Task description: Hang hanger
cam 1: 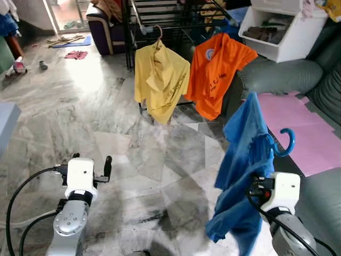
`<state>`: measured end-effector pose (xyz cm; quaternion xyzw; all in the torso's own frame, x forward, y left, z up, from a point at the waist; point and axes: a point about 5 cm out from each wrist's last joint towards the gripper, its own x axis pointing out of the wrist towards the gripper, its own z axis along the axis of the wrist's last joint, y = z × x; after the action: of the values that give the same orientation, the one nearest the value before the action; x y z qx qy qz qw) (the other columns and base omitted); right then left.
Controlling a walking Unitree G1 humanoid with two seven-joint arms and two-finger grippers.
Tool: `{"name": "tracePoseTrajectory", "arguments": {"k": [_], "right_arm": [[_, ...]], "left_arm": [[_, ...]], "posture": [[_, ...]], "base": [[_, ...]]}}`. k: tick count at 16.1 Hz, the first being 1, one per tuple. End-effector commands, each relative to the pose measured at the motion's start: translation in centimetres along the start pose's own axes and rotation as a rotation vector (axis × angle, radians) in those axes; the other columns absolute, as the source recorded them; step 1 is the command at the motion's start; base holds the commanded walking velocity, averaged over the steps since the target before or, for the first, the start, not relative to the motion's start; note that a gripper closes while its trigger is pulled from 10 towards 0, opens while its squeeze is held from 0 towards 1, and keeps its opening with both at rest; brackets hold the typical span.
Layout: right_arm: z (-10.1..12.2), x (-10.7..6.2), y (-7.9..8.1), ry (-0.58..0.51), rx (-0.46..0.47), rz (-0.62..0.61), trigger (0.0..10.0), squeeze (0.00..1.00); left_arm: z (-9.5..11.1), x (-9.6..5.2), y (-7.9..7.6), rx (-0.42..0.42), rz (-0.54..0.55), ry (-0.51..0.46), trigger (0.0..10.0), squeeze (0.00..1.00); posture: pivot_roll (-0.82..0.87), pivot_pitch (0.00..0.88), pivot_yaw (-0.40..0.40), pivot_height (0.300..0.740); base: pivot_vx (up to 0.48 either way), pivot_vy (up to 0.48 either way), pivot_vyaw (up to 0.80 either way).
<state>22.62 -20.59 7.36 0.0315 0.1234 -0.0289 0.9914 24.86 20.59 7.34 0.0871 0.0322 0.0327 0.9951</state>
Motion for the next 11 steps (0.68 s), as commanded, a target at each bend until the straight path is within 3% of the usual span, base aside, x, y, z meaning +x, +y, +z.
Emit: {"name": "tracePoseTrajectory", "arguments": {"k": [1, 4, 6, 8, 11], "right_arm": [[1.3, 0.4, -0.1, -0.054, -0.004, -0.014, 10.0, 0.00], [1.6, 0.9, -0.2, -0.069, 0.013, -0.053, 10.0, 0.00], [1.6, 1.3, -0.2, -0.058, -0.038, -0.121, 10.0, 0.00], [1.7, 1.2, 0.9, -0.093, -0.012, -0.026, 10.0, 0.00], [1.7, 1.4, 1.3, -0.086, -0.029, -0.020, 10.0, 0.00]], "left_arm": [[0.2, 0.3, -0.1, -0.008, -0.007, 0.005, 10.0, 0.00], [0.4, 0.4, -0.9, -0.018, -0.027, 0.000, 10.0, 0.00], [0.7, 0.4, -1.3, -0.019, -0.044, -0.013, 10.0, 0.00], [0.9, 0.6, -1.1, -0.020, -0.039, -0.019, 10.0, 0.00], [1.3, 1.1, -1.2, -0.018, -0.046, -0.024, 10.0, 0.00]], "posture": [[-0.05, 0.000, 0.024, 0.740], [-0.04, 0.000, 0.024, 0.740], [-0.04, 0.000, 0.022, 0.740], [-0.04, 0.000, 0.025, 0.740], [-0.04, 0.000, 0.023, 0.740]], "base": [[0.000, 0.000, 0.00], [0.084, 0.000, 0.00], [0.274, 0.000, 0.00], [0.289, 0.000, 0.00], [0.299, 0.000, 0.00]]}}
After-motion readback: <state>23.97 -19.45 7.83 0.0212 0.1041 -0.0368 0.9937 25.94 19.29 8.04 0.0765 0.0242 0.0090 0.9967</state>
